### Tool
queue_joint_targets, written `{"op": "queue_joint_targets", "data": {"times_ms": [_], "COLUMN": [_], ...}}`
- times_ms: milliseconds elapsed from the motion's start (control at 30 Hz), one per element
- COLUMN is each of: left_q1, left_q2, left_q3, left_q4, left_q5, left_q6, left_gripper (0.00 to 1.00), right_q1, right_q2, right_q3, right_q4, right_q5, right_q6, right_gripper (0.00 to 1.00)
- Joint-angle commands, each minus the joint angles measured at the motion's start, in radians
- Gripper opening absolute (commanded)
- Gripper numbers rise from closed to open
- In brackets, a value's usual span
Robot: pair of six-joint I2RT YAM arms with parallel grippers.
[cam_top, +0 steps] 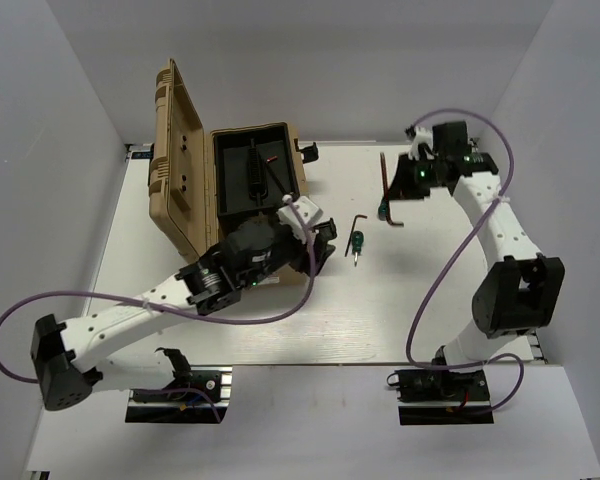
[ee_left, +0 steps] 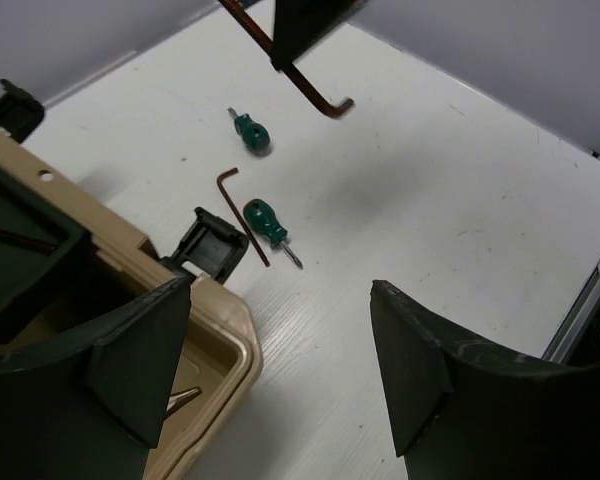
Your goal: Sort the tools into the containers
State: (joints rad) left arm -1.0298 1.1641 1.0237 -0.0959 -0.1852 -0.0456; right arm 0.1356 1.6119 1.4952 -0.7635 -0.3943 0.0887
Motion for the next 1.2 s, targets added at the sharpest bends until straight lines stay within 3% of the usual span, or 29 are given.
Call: {"op": "queue_joint_targets", "data": {"times_ms": [0,167,300,367,400,533,733,900,1167], "left_q1": [-0.003,-0.003,-0.003,-0.003,-0.003,-0.003,-0.003,-0.003,-0.003], "left_q2": [-0.108,-0.289,-0.357,-0.369,-0.369,-0.369,-0.339,-0.33,-0.406], "left_q3": [-0.053,-0.137,-0.157,-0.168,-0.168,-0.189,-0.189,-0.18,-0.198], "left_q4": [0.054,0.099,0.088,0.088,0.088,0.097,0.108,0.096,0.067], "left_q5": [-0.078,-0.186,-0.255,-0.29,-0.302,-0.335,-0.344,-0.323,-0.313], "left_q6": [-0.013,-0.056,-0.056,-0.065,-0.065,-0.074,-0.074,-0.074,-0.074], "left_gripper": [0.83,0.83,0.83,0.83,0.83,0.83,0.83,0.83,0.83], "right_q1": [0.044,0.133,0.176,0.185,0.194,0.246,0.317,0.357,0.403], "right_q2": [0.084,0.383,0.43,0.522,0.555,0.651,0.709,0.729,0.684], "right_q3": [0.178,0.681,0.709,0.806,0.812,0.885,0.844,0.801,0.669], "right_q4": [0.027,0.145,0.433,0.473,0.583,0.682,0.841,0.862,0.67], "right_q5": [-0.182,-0.305,-0.336,-0.367,-0.374,-0.397,-0.439,-0.452,-0.396], "right_q6": [0.026,0.138,0.253,0.316,0.344,0.448,0.549,0.592,0.453], "right_gripper": [0.0,0.0,0.0,0.0,0.0,0.0,0.0,0.0,0.0]}}
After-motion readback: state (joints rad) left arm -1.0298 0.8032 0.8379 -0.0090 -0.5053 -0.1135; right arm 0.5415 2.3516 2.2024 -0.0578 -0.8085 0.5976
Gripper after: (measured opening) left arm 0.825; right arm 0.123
